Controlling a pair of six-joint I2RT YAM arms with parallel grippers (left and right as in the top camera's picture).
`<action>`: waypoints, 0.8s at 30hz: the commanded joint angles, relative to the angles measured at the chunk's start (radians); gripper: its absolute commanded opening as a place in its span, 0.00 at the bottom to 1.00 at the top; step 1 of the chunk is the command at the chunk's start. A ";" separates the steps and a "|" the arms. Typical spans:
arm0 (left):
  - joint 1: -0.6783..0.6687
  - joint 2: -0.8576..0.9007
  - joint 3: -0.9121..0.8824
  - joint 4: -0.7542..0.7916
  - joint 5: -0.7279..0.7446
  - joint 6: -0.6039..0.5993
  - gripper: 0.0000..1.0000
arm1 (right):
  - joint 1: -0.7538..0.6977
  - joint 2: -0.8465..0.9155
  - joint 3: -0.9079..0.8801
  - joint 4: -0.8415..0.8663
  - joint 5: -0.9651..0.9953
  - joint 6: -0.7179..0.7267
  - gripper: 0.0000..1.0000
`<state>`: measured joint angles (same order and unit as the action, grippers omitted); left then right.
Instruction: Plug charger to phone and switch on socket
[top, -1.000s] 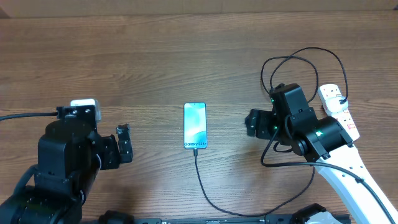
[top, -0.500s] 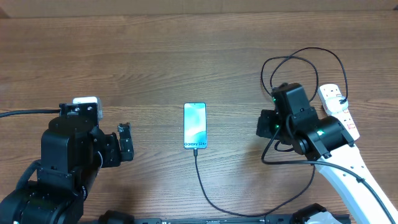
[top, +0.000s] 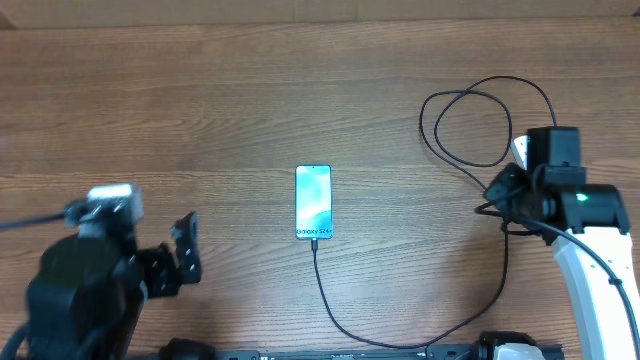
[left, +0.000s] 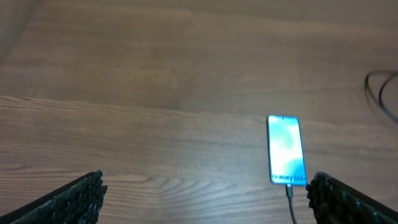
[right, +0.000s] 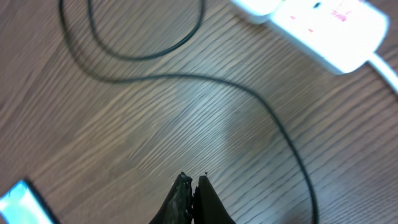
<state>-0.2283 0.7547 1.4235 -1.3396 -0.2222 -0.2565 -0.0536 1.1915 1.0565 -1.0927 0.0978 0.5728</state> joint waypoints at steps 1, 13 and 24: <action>0.037 -0.074 0.004 0.001 -0.017 -0.010 1.00 | -0.044 0.000 0.011 0.013 0.013 0.007 0.04; 0.111 -0.338 0.004 0.000 -0.017 -0.010 1.00 | -0.122 0.000 0.011 0.082 0.014 0.007 0.04; 0.111 -0.486 0.004 -0.006 -0.017 -0.010 1.00 | -0.185 0.050 0.011 0.171 0.014 0.007 0.04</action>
<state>-0.1234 0.3031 1.4239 -1.3411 -0.2222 -0.2565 -0.2188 1.2095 1.0565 -0.9409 0.0978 0.5758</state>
